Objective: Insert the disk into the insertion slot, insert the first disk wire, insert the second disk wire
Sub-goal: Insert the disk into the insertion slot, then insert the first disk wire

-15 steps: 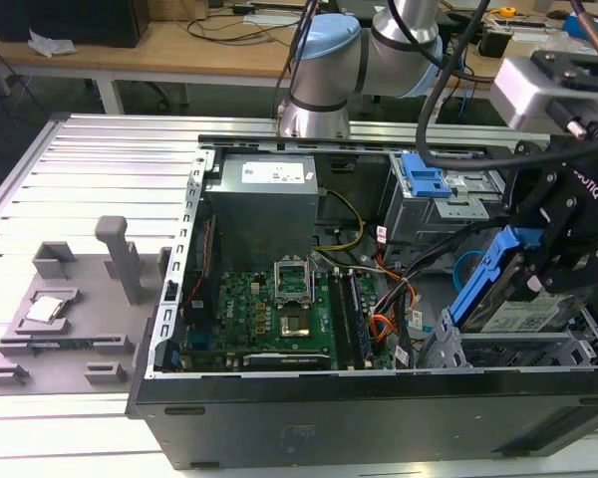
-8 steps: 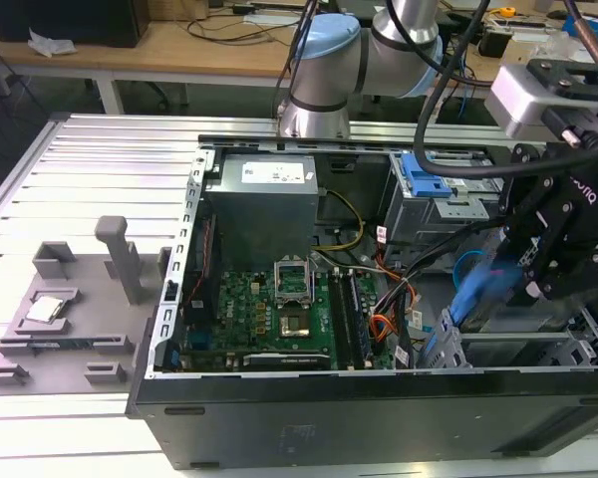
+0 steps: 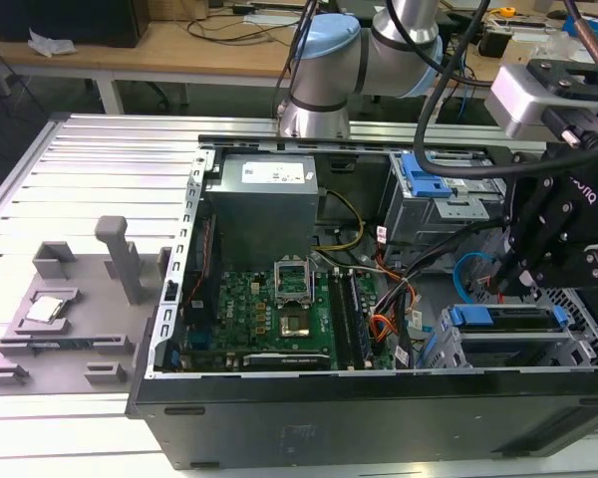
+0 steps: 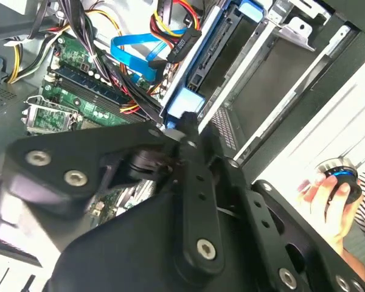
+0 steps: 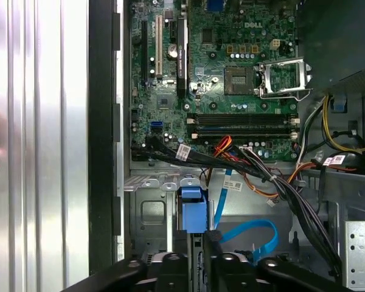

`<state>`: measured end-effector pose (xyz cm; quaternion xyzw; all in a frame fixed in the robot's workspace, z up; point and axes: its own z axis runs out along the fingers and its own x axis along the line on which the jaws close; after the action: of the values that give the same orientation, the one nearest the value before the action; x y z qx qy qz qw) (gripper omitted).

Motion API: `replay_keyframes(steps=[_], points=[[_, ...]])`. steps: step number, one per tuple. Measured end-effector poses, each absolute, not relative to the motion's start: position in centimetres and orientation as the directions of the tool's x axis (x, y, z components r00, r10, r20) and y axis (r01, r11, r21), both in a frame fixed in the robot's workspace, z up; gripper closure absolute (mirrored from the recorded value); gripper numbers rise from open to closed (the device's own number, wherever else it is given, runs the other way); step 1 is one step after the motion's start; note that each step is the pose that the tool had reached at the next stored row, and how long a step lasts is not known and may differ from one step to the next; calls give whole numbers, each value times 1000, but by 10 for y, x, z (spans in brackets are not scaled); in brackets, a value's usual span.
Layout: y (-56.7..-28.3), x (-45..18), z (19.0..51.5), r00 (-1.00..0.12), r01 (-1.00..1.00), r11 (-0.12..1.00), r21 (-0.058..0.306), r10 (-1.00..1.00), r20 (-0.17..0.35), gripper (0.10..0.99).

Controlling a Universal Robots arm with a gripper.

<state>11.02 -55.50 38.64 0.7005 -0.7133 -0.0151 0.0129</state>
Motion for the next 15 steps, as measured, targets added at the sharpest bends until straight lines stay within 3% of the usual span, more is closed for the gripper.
replay_keyframes(steps=[4, 15], points=[[-555, 110, 386, -18, -999, 18, 40, -1000, -3, 980], [-555, 113, 385, -18, -999, 18, 40, -1000, -3, 980]])
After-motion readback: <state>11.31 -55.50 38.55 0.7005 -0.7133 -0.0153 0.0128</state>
